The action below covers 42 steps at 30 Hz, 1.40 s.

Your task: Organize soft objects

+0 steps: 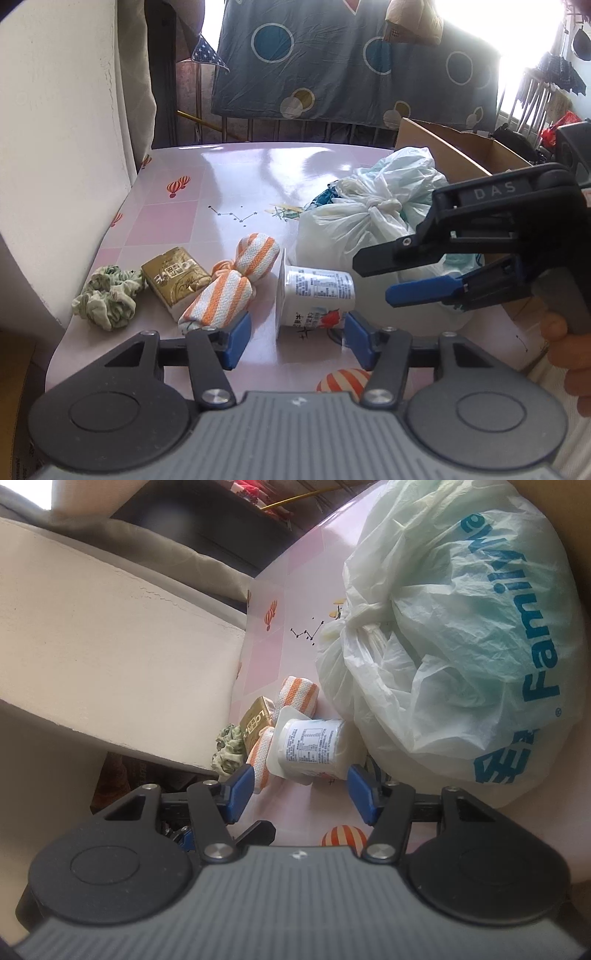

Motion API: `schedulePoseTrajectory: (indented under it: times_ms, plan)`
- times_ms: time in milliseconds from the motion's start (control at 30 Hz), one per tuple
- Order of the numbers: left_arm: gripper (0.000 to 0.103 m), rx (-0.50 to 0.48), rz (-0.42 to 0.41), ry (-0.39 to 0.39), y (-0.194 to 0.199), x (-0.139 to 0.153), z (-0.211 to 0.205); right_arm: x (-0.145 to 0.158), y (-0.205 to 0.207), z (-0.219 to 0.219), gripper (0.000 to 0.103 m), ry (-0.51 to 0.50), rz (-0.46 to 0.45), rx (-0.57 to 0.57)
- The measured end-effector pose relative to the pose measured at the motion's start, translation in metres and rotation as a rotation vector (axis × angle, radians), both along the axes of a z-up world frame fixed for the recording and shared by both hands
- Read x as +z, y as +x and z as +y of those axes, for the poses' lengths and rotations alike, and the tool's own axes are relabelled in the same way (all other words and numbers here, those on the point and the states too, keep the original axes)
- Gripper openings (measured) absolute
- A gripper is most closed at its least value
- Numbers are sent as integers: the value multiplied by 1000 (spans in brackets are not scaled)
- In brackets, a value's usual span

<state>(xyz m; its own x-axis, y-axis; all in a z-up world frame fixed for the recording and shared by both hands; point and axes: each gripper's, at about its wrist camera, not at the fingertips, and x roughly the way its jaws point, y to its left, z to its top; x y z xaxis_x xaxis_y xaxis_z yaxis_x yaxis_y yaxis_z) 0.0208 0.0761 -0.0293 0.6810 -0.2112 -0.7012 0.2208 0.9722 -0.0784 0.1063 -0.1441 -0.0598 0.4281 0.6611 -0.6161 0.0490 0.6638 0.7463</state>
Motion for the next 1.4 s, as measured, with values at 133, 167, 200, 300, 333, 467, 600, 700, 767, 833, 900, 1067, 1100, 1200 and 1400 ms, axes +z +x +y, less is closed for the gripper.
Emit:
schedulePoseTrajectory:
  times_ms: [133,167,200,300,333,467,600,700,767,833,900,1067,1100,1200,1400]
  plan:
    - [40,-28,18,-10,17,-1,-5,-6,9,4,37,-8,6,-19]
    - [38,-32,23,-12,21,-3,-6,-8,11,5,36,-11,12,-22]
    - [38,-34,29,-17,25,-4,-6,-10,12,7,33,-15,17,-23]
    - [38,-31,59,-46,37,-8,-4,-16,16,11,29,-19,30,-25]
    - [38,-29,58,-49,39,-9,-3,-16,17,11,26,-22,30,-28]
    - [38,-36,76,-83,48,-9,4,-22,19,12,23,-19,44,-36]
    - [38,-39,101,-138,51,-8,13,-25,22,9,22,-12,55,-46]
    - [41,-35,114,-162,52,-9,16,-27,22,8,22,-4,66,-43]
    - [51,-28,130,-162,54,-11,16,-29,23,9,22,-1,75,-44]
    - [54,-23,136,-164,55,-12,15,-30,23,10,22,-1,80,-47]
    - [55,-30,140,-169,56,-13,15,-31,24,11,22,2,89,-51]
    - [55,-77,139,-153,54,-14,9,-32,24,10,23,7,102,-58]
    - [55,-79,136,-146,53,-14,8,-32,24,11,23,4,102,-58]
    - [55,-78,136,-153,53,-14,9,-32,23,11,23,5,107,-58]
    - [53,-67,128,-183,50,-11,16,-31,24,16,23,-4,107,-59]
